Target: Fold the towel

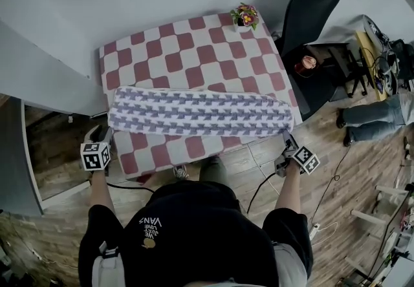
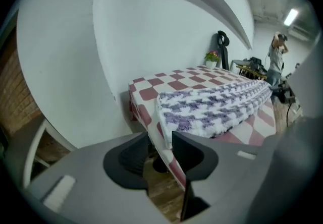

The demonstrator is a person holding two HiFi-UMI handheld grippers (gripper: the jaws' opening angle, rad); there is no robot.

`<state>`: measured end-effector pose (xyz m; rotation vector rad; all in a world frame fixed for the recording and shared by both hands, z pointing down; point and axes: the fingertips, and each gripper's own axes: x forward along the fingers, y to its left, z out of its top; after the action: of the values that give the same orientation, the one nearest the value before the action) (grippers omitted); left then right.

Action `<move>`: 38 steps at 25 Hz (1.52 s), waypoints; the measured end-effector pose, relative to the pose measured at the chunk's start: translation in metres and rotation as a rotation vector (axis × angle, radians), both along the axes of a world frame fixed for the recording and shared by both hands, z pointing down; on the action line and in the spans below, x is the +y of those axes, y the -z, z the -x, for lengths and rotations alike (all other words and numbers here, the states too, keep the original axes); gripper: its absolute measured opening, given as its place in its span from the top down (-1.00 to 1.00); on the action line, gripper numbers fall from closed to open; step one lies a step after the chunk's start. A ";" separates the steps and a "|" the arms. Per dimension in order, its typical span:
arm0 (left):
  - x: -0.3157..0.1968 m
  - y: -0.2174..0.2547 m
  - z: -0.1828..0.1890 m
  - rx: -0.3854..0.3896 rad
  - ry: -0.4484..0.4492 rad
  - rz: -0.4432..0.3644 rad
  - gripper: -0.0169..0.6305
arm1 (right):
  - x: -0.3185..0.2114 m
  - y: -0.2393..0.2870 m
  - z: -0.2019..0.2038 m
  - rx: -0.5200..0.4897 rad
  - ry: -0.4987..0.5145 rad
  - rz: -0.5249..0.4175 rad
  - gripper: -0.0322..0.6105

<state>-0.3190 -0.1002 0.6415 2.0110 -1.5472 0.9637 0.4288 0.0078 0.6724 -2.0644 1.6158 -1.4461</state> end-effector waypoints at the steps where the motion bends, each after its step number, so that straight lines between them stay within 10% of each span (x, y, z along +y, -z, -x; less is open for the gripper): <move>1: -0.001 0.004 -0.003 -0.042 -0.024 -0.023 0.57 | 0.001 0.002 0.000 -0.049 -0.048 -0.040 0.24; 13: -0.025 0.035 -0.150 -0.083 -0.383 -0.190 0.52 | -0.006 -0.007 0.001 -0.370 -0.385 -0.258 0.14; 21: -0.015 -0.004 -0.199 -0.061 -0.492 -0.091 0.52 | -0.006 0.012 0.000 -0.269 -0.428 -0.304 0.78; 29: -0.014 -0.007 -0.193 -0.018 -0.455 -0.091 0.52 | -0.048 0.120 0.056 0.074 -0.137 -0.412 0.82; 38: 0.000 0.014 -0.169 0.046 -0.389 -0.171 0.52 | -0.118 0.205 0.242 0.235 0.344 -0.554 0.82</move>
<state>-0.1503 -0.1001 0.6278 2.4990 -1.2746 0.9392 0.1871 -0.1101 0.4674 -1.7357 2.2343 -0.7049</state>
